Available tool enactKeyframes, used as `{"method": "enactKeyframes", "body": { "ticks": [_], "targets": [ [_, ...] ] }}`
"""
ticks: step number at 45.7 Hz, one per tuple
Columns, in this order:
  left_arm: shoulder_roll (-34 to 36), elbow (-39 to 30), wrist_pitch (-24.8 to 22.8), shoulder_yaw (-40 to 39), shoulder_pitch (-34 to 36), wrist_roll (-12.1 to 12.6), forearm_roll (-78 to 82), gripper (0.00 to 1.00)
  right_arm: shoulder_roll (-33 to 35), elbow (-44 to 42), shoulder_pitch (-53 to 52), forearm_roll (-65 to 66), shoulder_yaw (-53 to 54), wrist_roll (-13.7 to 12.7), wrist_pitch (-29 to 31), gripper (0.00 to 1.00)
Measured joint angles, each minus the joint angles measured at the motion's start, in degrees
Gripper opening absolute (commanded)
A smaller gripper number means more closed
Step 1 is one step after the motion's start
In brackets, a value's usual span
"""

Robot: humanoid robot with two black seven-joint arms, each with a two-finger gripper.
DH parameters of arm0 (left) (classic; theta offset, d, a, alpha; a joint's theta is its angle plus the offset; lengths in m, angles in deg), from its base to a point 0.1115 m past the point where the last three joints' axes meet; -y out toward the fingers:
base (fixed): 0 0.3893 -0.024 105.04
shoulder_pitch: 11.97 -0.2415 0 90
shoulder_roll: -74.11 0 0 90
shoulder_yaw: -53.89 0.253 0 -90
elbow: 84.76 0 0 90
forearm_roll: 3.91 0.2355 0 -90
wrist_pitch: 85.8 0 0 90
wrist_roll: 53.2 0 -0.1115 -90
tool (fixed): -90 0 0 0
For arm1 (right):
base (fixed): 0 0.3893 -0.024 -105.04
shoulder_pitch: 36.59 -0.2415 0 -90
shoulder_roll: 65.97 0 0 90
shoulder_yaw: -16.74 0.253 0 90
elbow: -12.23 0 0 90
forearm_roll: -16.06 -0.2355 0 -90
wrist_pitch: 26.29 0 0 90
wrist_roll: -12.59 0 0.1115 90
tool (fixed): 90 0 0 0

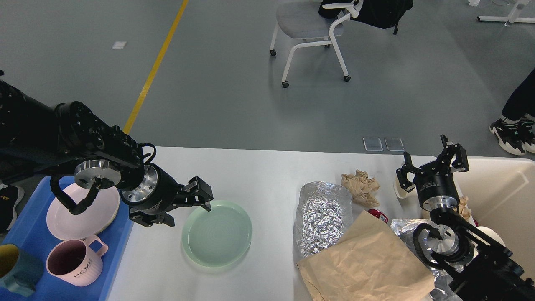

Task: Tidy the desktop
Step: 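Grasp the rim of the pale green plate with the left gripper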

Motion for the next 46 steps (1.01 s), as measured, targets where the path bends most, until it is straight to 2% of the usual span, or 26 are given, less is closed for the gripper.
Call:
{"method": "enactKeyframes", "body": {
  "ticks": [9,15,30,46],
  "targets": [
    [-0.62,2.95,10.63,-2.90,-10.40,0.00,-5.69,0.90,0.00,0.01,0.00,0.00,0.00,0.00,0.00,1.00],
    [-2.73,4.64,14.49,-4.48,-16.23,0.03,-4.68,0.91,0.00,0.02,0.00,0.00,0.00,0.02,0.00,1.00],
    [-3.88,10.85,15.26,-4.84,-22.90,0.29,-0.73,0.91,-0.05,0.01,0.00,0.00,0.00,0.03,0.00,1.00],
    [-3.50,12.29,17.72,-5.26,-26.85,0.08,-1.49,0.88,-0.05,0.01,0.00,0.00,0.00,0.03,0.00,1.00]
  ]
}}
